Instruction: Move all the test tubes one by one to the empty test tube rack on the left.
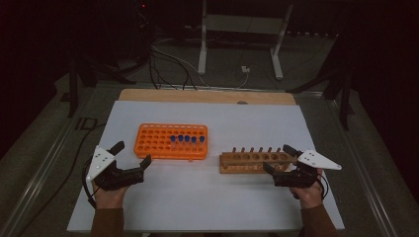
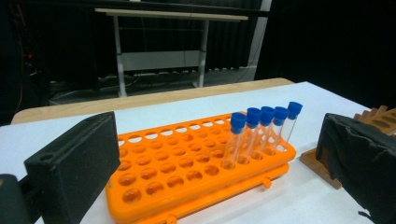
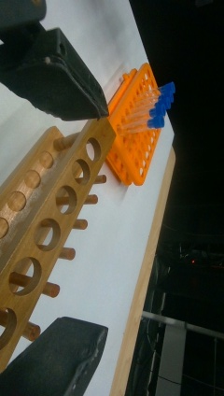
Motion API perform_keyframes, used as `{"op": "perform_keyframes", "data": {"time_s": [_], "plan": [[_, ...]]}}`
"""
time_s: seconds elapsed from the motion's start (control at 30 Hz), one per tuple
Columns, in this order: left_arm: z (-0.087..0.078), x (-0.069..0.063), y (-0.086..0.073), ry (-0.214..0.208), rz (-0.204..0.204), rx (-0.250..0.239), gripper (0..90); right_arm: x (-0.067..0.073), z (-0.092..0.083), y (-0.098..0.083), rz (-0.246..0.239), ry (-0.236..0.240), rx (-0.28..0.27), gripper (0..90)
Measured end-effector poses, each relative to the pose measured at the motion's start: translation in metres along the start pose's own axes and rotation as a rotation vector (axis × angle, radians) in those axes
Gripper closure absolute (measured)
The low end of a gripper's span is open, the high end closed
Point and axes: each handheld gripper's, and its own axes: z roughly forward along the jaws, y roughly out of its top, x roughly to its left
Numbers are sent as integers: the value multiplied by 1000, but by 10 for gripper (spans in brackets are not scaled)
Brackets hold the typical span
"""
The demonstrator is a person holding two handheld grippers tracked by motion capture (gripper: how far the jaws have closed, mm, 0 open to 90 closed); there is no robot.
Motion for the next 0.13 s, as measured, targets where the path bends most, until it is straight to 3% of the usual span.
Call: {"op": "perform_keyframes", "data": {"time_s": [0.13], "plan": [[2,1,-3,6,-2,10,4,-2,0,-2,8,-5,4,2]]}}
